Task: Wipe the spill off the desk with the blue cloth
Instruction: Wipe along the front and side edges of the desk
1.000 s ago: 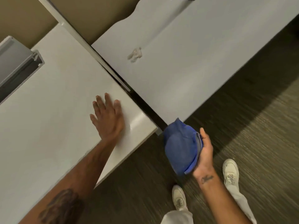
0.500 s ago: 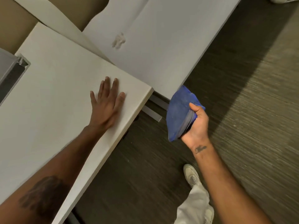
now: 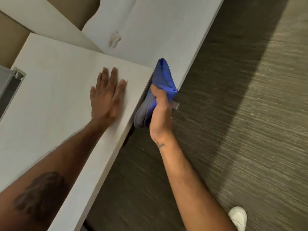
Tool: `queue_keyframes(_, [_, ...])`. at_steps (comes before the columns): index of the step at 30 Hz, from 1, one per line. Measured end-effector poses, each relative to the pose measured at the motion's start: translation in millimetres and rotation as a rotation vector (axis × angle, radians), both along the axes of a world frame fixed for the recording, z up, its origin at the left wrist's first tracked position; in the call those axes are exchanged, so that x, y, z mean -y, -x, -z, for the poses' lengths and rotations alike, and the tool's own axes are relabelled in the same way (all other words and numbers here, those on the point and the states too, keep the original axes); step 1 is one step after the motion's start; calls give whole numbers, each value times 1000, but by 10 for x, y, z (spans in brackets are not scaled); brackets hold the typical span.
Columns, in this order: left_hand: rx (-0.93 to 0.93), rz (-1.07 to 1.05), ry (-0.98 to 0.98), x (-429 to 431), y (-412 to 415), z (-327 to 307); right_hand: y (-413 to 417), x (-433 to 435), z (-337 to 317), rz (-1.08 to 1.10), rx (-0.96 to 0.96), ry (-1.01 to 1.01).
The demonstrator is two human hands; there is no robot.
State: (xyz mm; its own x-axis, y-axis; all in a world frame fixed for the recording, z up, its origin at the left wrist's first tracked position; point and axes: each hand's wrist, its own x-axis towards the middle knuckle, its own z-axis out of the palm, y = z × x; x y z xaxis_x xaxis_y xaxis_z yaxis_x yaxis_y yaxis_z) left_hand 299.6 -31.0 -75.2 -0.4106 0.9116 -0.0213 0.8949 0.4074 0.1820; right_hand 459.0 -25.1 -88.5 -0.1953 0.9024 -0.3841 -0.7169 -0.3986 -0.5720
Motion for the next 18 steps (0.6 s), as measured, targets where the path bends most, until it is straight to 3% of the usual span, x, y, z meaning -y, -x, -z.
queue_keyframes(6, [1,28,-6,13,14,0,423,397,114,-25,322,-244])
queue_keyframes(9, [1,29,-6,20,6,11,449,286,122,43,264,-166])
queue_keyframes(12, [-2,34,-5,20,-1,18,498,-82,26,154,327,-116])
queue_keyframes(16, [-2,47,-10,28,-11,8,534,368,165,117,491,-381])
queue_keyframes(18, [-17,46,-10,32,-17,1,515,696,333,46,435,-487])
